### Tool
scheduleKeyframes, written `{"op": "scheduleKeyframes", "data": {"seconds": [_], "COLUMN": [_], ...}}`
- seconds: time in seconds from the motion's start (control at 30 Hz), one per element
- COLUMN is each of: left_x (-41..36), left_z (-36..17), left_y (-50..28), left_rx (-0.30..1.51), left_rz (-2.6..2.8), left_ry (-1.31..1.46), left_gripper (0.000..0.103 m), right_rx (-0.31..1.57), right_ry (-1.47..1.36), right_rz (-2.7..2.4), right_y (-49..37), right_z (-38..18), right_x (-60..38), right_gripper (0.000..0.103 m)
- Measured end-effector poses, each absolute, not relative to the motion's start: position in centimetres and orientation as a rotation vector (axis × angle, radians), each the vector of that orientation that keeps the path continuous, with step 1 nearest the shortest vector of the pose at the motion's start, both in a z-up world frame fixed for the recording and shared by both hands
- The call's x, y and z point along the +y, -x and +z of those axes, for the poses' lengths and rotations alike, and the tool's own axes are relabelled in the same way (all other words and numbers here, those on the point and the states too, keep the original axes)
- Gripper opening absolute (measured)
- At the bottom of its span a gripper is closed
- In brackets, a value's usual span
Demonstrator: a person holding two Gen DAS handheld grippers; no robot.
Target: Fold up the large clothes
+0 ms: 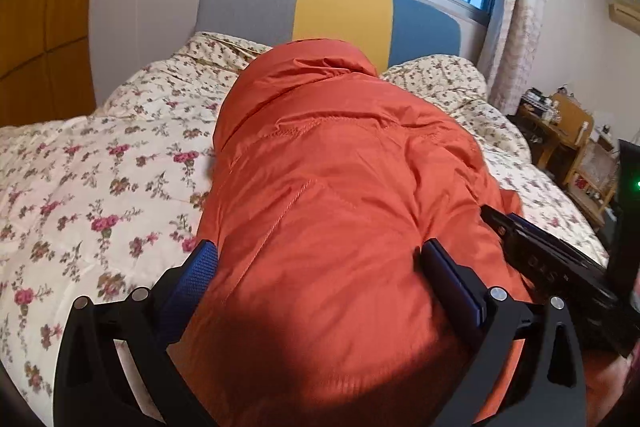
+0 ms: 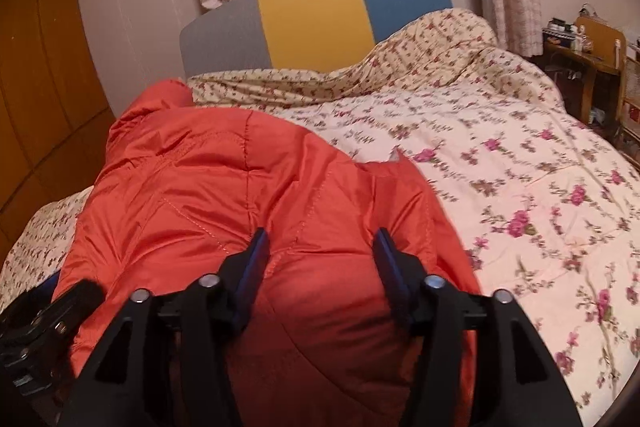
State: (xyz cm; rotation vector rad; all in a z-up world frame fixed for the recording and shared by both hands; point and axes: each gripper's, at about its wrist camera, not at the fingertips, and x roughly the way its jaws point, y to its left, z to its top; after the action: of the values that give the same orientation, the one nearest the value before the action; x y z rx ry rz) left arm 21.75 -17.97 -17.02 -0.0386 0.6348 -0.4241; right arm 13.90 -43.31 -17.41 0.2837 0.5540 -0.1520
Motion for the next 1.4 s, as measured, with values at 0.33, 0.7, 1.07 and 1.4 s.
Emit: {"op": "scheduleKeyframes", "data": {"seconds": [0.33,0.7,1.07,1.4], "left_x": [-13.5,-11.3,-11.8,-13.4], "left_z": [-16.0,-17.4,-18.5,-17.7], "left_y": [-21.6,-22.4,-23.5,-23.5], "left_rx": [0.708,0.847,0.923,0.876], "left_rz": [-0.447,-0.590,-0.669,-0.726], "left_ry": [0.114,0.256,0.328,0.213], "left_gripper": [0.100,0.100,0.100,0.100], "right_rx": [0.572,0.767,0.835,0.870], "right_ry": [-0.424,-0.607,-0.715,-0.728], "right_rz": [-0.160,-0.068,0.045,0.111], "right_y": [-8.4,-8.3,-8.4,-10.8], "right_z": [-16.5,-18.2,-18.3,-19.7], "right_x": [-46.1,-49.7,-51.0,-50.2], "right_gripper": [0.091,0.097,0.098,0.100]}}
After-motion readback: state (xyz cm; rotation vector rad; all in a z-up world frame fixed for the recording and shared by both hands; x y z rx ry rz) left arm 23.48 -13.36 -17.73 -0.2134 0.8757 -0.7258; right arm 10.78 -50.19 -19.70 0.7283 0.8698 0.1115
